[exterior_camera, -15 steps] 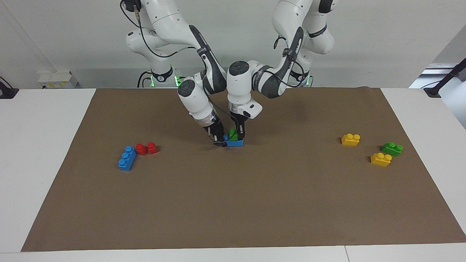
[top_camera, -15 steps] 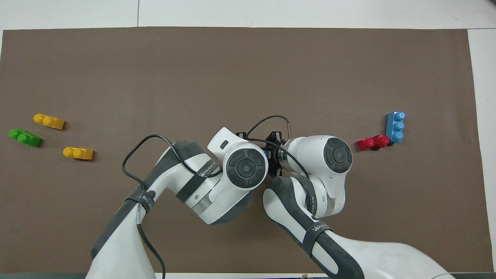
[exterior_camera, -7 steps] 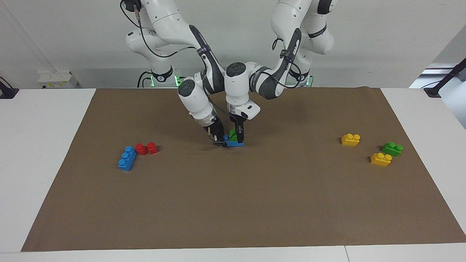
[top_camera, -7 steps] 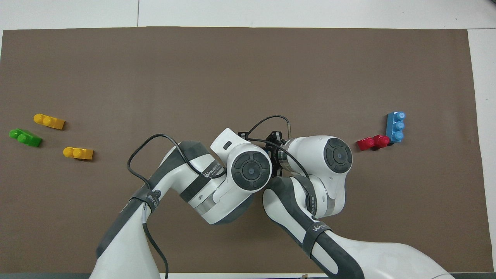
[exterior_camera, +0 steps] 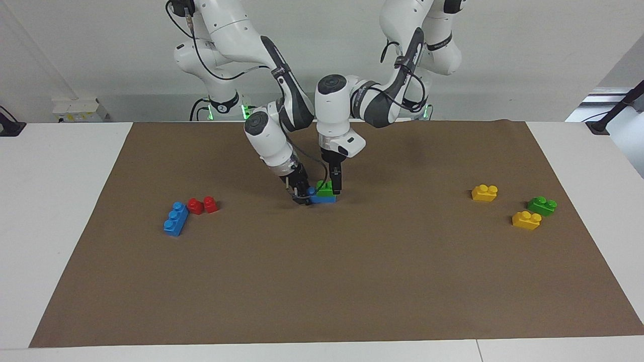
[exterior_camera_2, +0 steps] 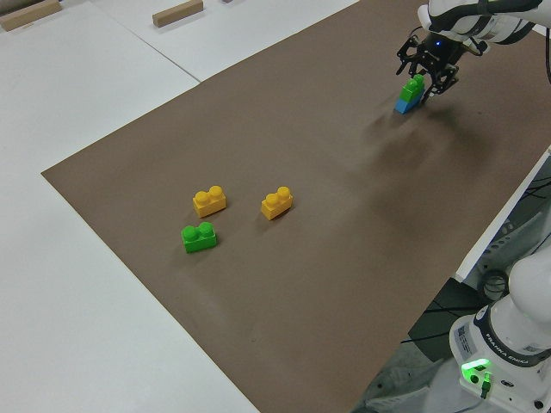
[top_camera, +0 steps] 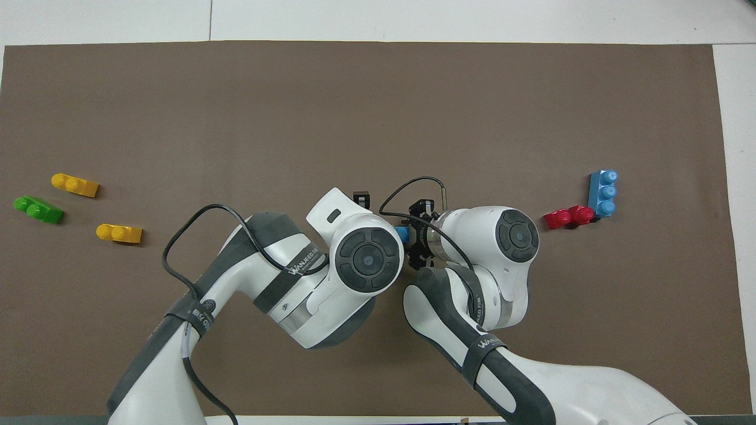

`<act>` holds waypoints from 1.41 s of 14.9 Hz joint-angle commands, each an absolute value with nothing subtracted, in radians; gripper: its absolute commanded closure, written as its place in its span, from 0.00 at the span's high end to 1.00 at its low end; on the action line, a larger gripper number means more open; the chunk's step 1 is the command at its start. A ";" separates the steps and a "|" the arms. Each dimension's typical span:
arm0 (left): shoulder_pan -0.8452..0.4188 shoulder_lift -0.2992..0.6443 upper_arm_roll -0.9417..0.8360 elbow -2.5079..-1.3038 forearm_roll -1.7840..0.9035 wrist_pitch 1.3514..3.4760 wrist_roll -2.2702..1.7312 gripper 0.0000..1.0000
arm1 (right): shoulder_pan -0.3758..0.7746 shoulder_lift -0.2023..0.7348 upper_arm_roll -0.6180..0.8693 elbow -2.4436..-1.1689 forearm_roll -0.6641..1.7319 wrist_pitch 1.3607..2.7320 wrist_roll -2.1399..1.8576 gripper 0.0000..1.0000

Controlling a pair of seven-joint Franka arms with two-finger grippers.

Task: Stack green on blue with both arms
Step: 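Open both grippers and lower the joined bricks onto the table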

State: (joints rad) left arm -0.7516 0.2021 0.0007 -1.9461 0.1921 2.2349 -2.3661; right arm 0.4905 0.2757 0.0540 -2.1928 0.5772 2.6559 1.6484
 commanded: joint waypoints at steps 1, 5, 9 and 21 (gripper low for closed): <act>-0.724 0.147 -0.002 -1.976 0.209 2.188 -2.306 1.00 | 0.483 0.276 0.061 -2.200 0.603 2.678 1.643 0.79; -0.686 0.123 -0.002 -1.970 0.209 2.164 -2.214 1.00 | 0.470 0.275 0.060 -2.200 0.603 2.665 1.641 0.82; -0.617 0.075 -0.002 -1.967 0.209 2.123 -2.070 1.00 | 0.431 0.265 0.061 -2.200 0.603 2.629 1.637 0.89; -0.359 -0.043 0.003 -1.917 0.155 2.019 -1.528 1.00 | 0.175 0.155 0.051 -2.030 0.516 2.229 1.346 1.00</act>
State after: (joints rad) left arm -0.4111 0.0019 0.0101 -1.9150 0.1852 2.0625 -1.6394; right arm 0.2357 0.1748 0.0448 -2.0875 0.5583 2.3298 1.4420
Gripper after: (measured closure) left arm 0.000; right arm 0.000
